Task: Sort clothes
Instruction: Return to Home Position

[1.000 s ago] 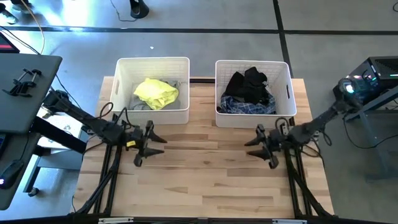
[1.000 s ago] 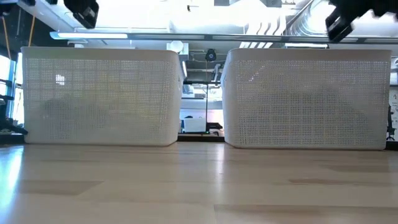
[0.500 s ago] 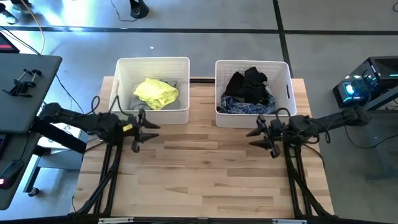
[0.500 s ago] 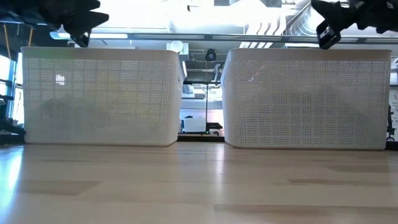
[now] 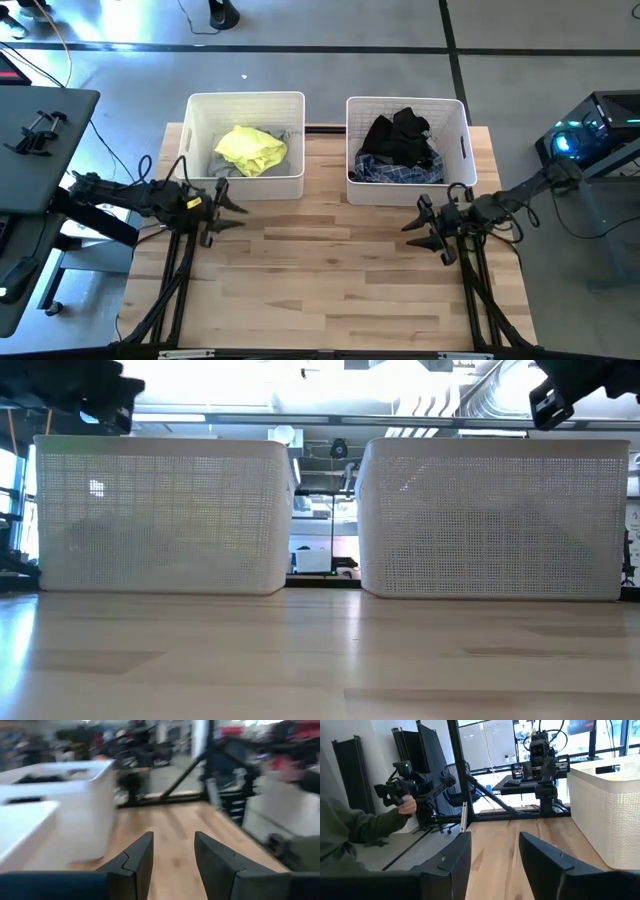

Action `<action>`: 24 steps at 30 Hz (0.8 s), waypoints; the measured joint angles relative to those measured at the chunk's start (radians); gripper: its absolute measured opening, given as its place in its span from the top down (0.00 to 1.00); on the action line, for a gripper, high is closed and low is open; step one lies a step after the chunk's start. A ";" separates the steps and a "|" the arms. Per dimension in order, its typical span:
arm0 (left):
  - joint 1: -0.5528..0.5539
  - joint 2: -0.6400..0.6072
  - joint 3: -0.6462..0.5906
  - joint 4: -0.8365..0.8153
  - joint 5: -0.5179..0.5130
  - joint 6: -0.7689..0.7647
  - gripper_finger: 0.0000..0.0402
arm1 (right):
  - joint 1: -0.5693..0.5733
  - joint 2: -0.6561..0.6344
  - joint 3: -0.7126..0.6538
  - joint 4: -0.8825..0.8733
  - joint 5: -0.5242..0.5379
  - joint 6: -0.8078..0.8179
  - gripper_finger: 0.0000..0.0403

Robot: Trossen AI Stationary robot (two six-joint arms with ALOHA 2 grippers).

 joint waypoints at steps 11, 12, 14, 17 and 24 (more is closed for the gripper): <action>0.160 -0.035 -0.199 0.196 0.113 -0.028 0.78 | 0.041 0.019 -0.012 0.027 0.055 -0.023 0.61; 0.181 -0.043 -0.208 0.198 0.133 -0.033 0.79 | 0.042 0.022 -0.029 0.047 0.055 -0.030 0.61; 0.223 -0.064 -0.219 0.191 0.186 -0.034 0.81 | 0.043 0.026 -0.074 0.115 0.054 -0.033 0.61; 0.292 -0.096 -0.228 0.191 0.254 -0.035 0.85 | 0.043 0.019 -0.153 0.215 0.053 -0.043 0.61; 0.442 -0.130 -0.228 0.185 0.404 -0.050 0.93 | 0.030 -0.067 -0.215 0.192 0.066 -0.088 0.61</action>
